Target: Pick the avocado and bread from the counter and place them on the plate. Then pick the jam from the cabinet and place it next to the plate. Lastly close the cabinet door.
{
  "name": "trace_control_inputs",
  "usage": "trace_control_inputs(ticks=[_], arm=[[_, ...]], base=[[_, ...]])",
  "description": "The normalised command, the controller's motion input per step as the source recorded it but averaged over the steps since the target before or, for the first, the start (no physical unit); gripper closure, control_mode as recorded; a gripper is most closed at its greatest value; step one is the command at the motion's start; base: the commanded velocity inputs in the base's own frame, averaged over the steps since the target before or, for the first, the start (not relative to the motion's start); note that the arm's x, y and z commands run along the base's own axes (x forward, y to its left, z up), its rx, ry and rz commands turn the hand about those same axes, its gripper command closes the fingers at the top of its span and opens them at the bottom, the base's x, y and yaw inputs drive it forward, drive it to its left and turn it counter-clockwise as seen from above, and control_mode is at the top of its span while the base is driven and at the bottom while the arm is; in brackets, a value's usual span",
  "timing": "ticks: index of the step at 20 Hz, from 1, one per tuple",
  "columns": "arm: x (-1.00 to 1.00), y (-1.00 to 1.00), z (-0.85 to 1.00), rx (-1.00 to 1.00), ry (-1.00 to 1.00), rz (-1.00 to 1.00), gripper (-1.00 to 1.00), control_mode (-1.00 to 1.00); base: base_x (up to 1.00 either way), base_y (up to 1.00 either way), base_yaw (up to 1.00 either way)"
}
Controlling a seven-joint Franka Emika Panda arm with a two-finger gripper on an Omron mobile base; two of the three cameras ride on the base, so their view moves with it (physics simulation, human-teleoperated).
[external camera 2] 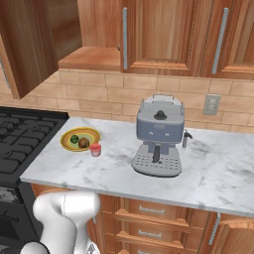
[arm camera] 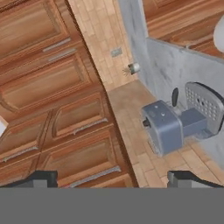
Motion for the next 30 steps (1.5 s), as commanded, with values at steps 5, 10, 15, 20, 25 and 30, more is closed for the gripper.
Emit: trace_control_inputs(ticks=[5, 10, 15, 20, 25, 30], arm=[[0.39, 0.66, 0.00, -0.03, 0.04, -0.25, -1.00, -1.00], [0.49, 0.37, 0.00, -0.02, 0.14, -0.23, -1.00, -1.00], [0.52, 0.06, 0.03, 0.00, 0.08, -0.07, -1.00, -1.00], [0.40, 0.00, 0.01, 0.00, 0.00, 0.00, -1.00, -1.00], [0.39, 0.00, 0.00, -0.03, 0.00, 0.00, -1.00, -1.00], [0.37, 0.00, 0.02, -0.02, 0.00, 0.00, -1.00, -1.00]], base=[[0.00, 0.00, 0.00], [0.00, 0.00, 0.00], [0.00, 0.00, 0.00], [0.00, 0.00, 0.00], [0.00, 0.00, 0.00], [0.00, 0.00, 0.00]])
